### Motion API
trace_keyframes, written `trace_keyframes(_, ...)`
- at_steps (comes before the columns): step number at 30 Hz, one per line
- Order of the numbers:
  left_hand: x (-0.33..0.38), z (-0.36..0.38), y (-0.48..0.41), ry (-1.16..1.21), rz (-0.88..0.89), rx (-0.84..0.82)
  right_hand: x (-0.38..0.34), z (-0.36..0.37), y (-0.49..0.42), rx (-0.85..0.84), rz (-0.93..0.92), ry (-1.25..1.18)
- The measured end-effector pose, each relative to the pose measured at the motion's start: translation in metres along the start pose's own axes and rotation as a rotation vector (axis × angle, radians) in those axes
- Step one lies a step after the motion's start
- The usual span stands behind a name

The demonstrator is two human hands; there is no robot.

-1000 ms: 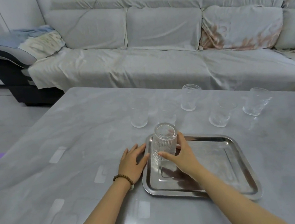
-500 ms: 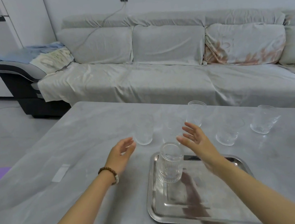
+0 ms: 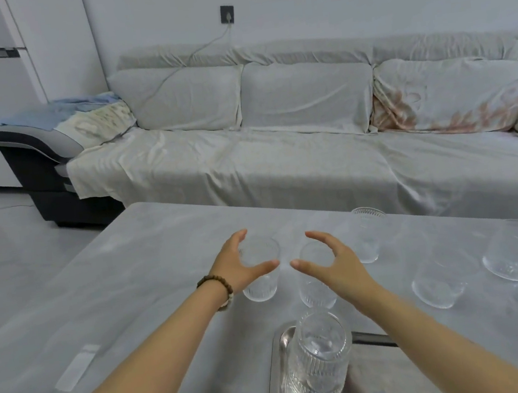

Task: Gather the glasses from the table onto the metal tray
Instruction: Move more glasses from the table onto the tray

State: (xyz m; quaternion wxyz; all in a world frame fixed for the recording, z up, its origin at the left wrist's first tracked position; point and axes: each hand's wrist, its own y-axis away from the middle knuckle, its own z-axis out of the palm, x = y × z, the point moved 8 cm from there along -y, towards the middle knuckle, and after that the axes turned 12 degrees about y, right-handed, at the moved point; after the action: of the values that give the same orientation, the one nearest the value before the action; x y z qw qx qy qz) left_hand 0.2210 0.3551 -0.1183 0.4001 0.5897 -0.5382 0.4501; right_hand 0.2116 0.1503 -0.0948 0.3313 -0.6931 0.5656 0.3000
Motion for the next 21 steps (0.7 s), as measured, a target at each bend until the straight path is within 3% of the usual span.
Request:
trace_keyframes(8,0.006,-0.005,0.003,0.002,0.034,0.035,-0.001,-0.001,0.002,-0.010,0.021,-0.033)
trace_keyframes(13,0.042,-0.028,0.028,0.224,0.075,0.134,-0.022,-0.016,0.017,-0.006,0.002,-0.077)
trace_keyframes(21,0.125,-0.013,0.093,0.603,0.145,0.008,-0.074,-0.055,0.067,-0.091,-0.039,-0.394)
